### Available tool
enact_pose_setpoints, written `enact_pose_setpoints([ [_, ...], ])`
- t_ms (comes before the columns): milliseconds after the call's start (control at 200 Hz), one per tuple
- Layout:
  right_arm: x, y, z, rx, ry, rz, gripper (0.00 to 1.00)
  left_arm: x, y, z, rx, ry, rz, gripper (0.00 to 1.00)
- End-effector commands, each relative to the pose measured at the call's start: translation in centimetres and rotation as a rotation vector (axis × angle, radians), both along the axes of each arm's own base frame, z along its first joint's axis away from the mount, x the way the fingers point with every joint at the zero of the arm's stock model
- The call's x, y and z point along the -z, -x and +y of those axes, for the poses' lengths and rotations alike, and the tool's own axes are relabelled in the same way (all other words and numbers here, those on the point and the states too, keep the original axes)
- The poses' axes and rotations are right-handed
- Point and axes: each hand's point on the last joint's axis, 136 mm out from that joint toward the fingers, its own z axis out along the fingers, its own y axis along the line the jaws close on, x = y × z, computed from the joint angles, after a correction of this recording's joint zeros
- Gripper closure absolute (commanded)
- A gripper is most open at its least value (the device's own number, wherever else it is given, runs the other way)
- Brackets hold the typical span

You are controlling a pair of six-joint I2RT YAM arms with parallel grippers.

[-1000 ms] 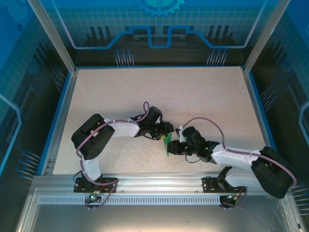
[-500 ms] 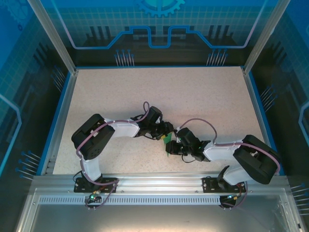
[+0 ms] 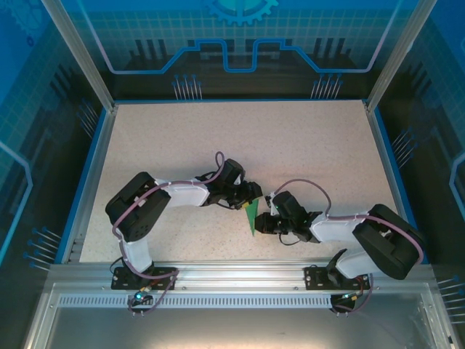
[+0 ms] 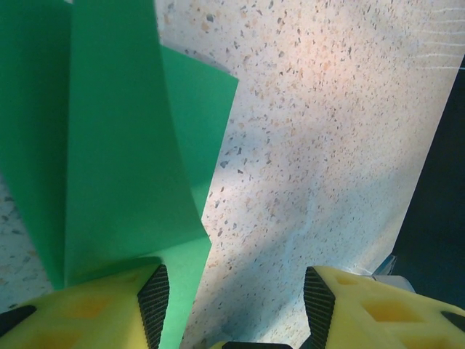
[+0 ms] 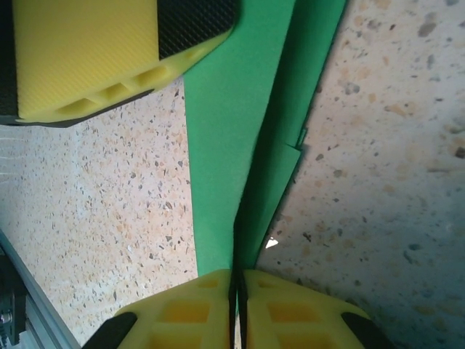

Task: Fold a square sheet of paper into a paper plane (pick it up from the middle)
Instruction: Fold the wing for the fifth time at the center of the table.

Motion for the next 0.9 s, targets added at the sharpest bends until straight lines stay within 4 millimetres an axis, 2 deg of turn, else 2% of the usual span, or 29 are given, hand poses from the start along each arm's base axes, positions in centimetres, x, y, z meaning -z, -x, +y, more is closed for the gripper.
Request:
enact_pose_setpoints([
  [0, 0.7, 1.2, -1.5, 0.003, 0.051, 0.055, 0.86, -1.1, -0.2, -0.1, 0.012, -0.006, -0.034, 0.44],
  [185, -4.0, 0.2, -0.7, -0.002, -0.036, -0.068, 0.82, -0.3, 0.0, 0.0, 0.004, -0.010, -0.017, 0.44],
  [325, -5.7, 0.3, 1.0, -0.051, -0.073, -0.107, 0.81, -0.4, -0.2, -0.3, 0.003, 0.001, -0.018, 0.44],
  [630, -4.3, -0.9, 3.9, -0.035, -0.092, -0.099, 0.81, -0.2, -0.1, -0.2, 0.000, 0.004, -0.012, 0.44],
  [780, -2.5, -1.1, 3.6, -0.021, -0.044, -0.071, 0.82, -0.3, -0.1, -0.2, 0.000, 0.005, -0.015, 0.44],
  [895, 0.2, -0.3, 1.8, -0.004, 0.042, -0.015, 0.83, -0.7, -0.2, -0.2, -0.001, 0.009, -0.022, 0.44],
])
